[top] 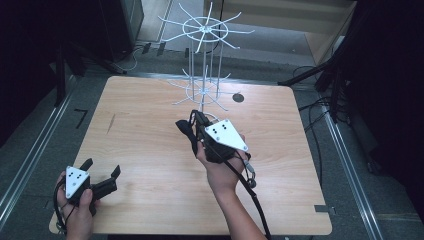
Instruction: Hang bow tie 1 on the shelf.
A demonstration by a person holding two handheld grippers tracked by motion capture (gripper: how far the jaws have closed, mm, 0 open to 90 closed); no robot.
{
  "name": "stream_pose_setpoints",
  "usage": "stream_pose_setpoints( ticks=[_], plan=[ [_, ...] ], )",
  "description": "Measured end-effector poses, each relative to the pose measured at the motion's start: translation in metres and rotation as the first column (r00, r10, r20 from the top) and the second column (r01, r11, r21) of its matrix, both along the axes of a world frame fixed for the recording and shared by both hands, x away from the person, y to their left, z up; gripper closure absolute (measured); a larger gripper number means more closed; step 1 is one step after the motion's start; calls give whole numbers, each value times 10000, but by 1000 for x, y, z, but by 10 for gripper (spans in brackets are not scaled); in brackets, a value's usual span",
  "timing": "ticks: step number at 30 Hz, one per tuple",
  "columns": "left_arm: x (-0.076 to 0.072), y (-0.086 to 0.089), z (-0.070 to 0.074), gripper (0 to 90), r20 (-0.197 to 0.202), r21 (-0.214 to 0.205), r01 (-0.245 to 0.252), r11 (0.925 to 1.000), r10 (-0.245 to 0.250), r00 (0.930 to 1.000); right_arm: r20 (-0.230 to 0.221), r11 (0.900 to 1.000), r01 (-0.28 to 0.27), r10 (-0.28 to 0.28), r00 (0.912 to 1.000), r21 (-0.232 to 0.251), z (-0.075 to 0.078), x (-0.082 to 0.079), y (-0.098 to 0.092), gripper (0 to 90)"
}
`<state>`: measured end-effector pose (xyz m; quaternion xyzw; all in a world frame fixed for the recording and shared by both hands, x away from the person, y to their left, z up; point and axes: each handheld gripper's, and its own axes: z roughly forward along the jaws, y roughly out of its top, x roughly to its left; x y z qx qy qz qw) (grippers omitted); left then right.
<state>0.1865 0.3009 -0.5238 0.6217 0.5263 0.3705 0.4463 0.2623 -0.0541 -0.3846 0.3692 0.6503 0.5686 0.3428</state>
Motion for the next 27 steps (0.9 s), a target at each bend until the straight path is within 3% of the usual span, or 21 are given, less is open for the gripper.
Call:
stream_pose_setpoints(
  ticks=[15, 19, 27],
  plan=[
    [0, 0, 0, 81, -3, -2, 7, 10000, -7, 10000, -421, 9999, -22, 27, 9991, 99, -1, 19, -7, 895],
    [0, 0, 0, 81, -8, 23, 13, 10000, -13, 10000, -769, 9997, -17, 35, 9970, 230, -7, 26, -11, 894],
    [0, 0, 0, 81, -4, -1, 5, 10000, -5, 10000, -992, 9997, 106, -85, 9950, 203, -13, 33, -12, 894]
  ],
)
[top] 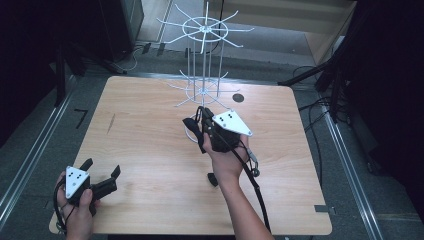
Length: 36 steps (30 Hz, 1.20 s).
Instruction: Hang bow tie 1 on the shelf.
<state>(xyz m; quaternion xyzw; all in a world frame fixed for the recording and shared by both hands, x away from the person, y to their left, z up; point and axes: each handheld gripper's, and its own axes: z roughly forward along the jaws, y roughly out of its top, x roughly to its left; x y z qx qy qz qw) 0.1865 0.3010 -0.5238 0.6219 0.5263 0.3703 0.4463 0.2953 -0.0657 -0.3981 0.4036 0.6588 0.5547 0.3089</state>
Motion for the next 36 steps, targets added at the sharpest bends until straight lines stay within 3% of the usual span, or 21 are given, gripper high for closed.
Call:
stream_pose_setpoints(
  ticks=[15, 24, 36],
  plan=[
    [0, 0, 0, 81, 0, 2, 4, 10000, -4, 10000, -189, 9999, 152, -152, 9997, -25, -10, 13, 4, 889],
    [0, 0, 0, 81, -13, -9, 5, 10000, -5, 10000, -96, 9992, 267, -270, 9996, -299, -14, 18, 6, 879],
    [0, 0, 0, 81, 4, -13, 2, 10000, -2, 10000, -274, 9992, 376, -379, 9989, -132, -18, 12, 2, 713]
  ],
)
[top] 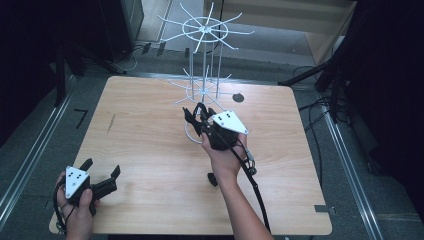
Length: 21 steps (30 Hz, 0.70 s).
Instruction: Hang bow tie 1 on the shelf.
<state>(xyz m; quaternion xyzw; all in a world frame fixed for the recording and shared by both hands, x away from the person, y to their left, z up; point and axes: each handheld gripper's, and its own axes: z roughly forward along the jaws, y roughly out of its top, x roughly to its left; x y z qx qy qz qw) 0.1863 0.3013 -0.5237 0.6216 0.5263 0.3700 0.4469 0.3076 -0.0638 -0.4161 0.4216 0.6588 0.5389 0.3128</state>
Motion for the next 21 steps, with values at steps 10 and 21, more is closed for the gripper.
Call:
stream_pose_setpoints(
  ticks=[10, 21],
  plan=[
    [0, 1, 0, 81, -8, -2, 3, 10000, -3, 10000, 42, 9998, -59, 60, 10000, -204, -8, -13, -6, 652],
    [0, 0, 0, 81, 7, -30, -18, 10000, 18, 10000, 182, 9999, -114, 115, 9998, -85, -13, -28, -18, 638]
  ],
)
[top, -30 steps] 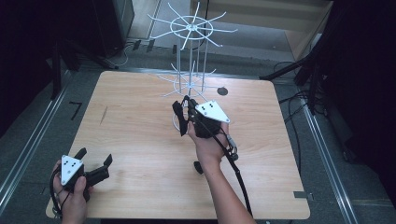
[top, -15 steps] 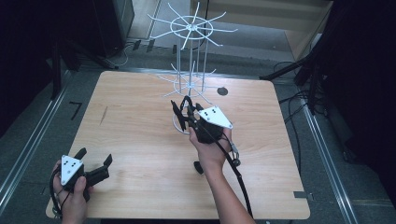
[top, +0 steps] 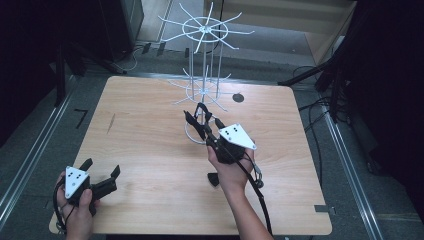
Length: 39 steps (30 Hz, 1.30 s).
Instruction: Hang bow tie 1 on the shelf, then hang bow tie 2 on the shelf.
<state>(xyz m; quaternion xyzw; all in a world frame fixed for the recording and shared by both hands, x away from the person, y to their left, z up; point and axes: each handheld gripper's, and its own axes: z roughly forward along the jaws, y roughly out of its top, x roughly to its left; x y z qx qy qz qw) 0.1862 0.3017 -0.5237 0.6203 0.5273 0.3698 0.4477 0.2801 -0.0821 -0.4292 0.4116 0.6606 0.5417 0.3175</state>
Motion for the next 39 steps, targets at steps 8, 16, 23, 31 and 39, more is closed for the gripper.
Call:
stream_pose_setpoints(
  ticks=[8, 16, 23, 31, 39],
  plan=[
    [0, 0, 0, 81, 34, -45, -17, 10000, 17, 10000, -69, 9999, 22, -23, 10000, -113, -10, -10, -13, 630],
    [0, 0, 0, 81, 14, -2, -12, 10000, 12, 10000, -374, 9996, 111, -121, 9992, -270, -27, -21, -28, 615],
    [-1, -1, 0, 81, 14, 45, -4, 10000, 4, 10000, -747, 9984, 486, -507, 9959, -304, -46, -31, -53, 601],
    [-1, 0, 0, 82, 29, 29, -25, 10000, 24, 10000, -971, 9966, 704, -743, 9925, -435, -57, -35, -68, 598],
    [-1, -1, 0, 82, 35, 84, -12, 10000, 12, 10000, -1297, 9938, 1060, -1097, 9855, -348, -66, -36, -85, 598]
  ],
)
